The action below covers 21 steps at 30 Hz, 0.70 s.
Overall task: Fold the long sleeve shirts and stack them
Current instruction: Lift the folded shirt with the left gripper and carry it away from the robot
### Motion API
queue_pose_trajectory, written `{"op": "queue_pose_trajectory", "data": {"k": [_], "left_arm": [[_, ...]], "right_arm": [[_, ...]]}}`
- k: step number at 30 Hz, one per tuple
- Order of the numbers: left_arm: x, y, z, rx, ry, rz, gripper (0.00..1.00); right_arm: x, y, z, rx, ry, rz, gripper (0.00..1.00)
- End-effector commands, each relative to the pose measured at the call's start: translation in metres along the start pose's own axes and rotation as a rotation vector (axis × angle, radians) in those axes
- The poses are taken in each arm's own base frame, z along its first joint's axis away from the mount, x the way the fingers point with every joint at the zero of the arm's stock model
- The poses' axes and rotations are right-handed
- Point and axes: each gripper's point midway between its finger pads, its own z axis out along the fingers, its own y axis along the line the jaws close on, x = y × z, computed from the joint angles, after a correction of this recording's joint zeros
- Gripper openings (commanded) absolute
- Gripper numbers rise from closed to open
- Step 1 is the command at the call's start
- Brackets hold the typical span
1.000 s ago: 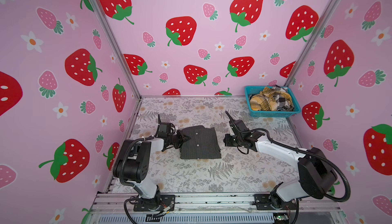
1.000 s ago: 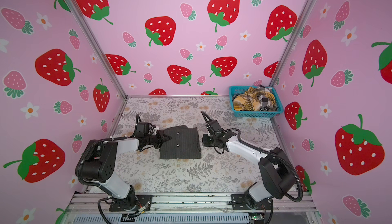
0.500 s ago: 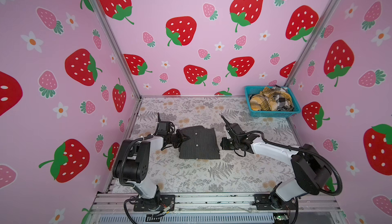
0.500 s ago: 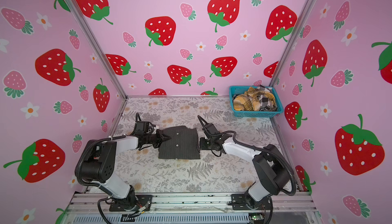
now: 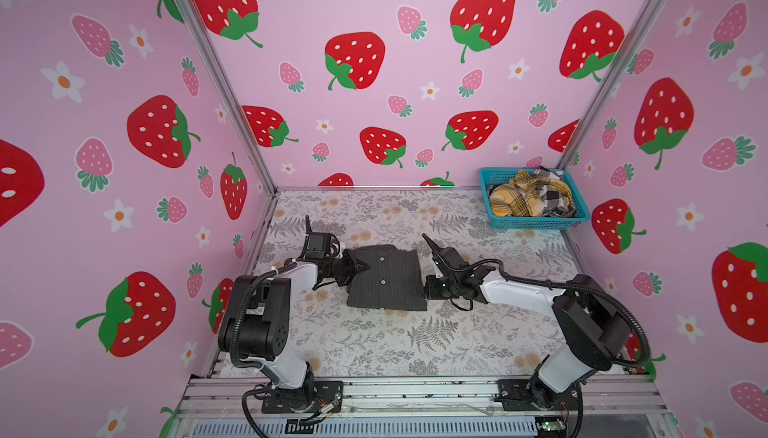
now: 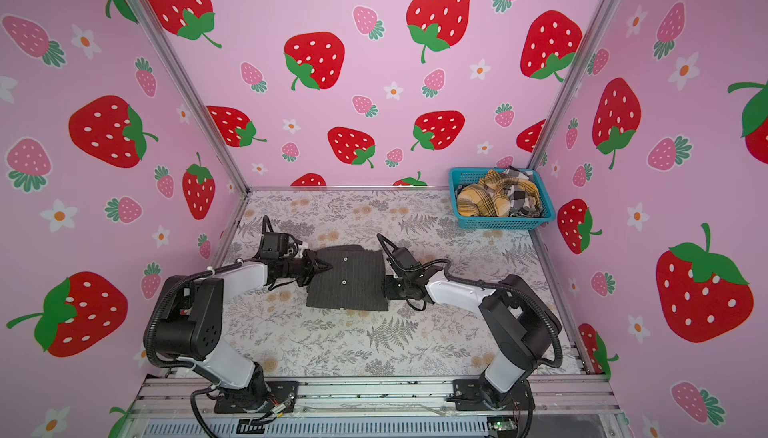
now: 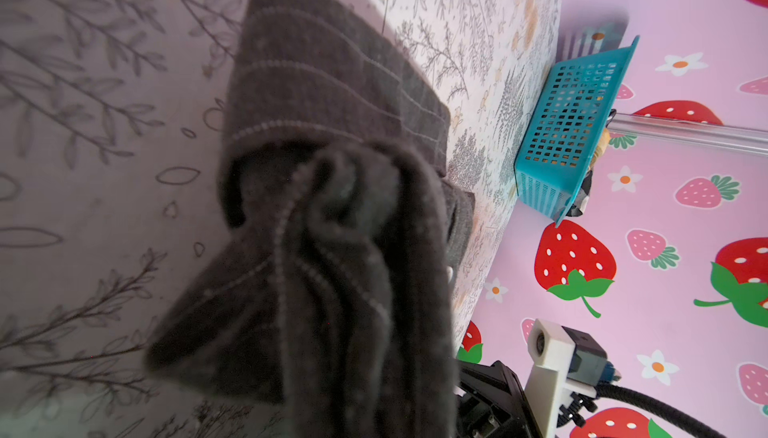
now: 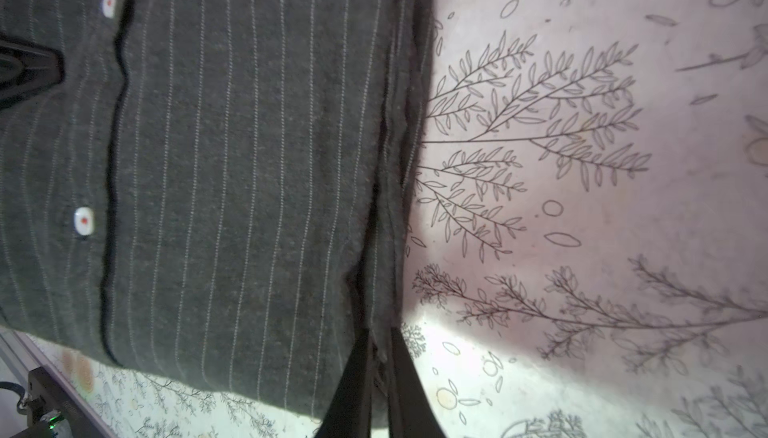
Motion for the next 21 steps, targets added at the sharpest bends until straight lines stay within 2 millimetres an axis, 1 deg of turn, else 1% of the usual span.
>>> {"op": "queue_pose_trajectory", "data": {"k": [1,6,9,10,15,17,19,21], "left_arm": [[-0.017,-0.021,-0.021,0.025,-0.044,0.054,0.0],[-0.029,-0.022,-0.041,0.005,-0.068,0.047,0.0],[-0.039,-0.025,-0.071,-0.064,-0.12,0.074,0.0],[-0.043,-0.028,-0.084,-0.113,-0.143,0.103,0.0],[-0.055,-0.039,-0.152,-0.435,-0.245,0.283,0.0],[-0.061,-0.037,-0.185,-0.616,-0.297,0.332,0.0],[-0.065,-0.037,-0.208,-0.785,-0.34,0.382,0.0],[-0.067,-0.04,-0.226,-0.995,-0.368,0.469,0.0]], "right_arm": [[-0.004,0.0,-0.003,0.019,-0.014,0.0,0.12],[-0.01,0.0,-0.009,0.035,-0.029,-0.007,0.12],[-0.016,0.004,-0.017,0.025,-0.054,-0.014,0.12],[-0.017,0.005,-0.019,0.024,-0.063,-0.015,0.12],[-0.024,0.008,-0.03,0.015,-0.092,-0.018,0.12],[-0.026,0.008,-0.033,0.015,-0.104,-0.018,0.12],[-0.029,0.008,-0.036,0.011,-0.111,-0.013,0.12],[-0.031,0.005,-0.038,0.01,-0.115,-0.01,0.12]]}}
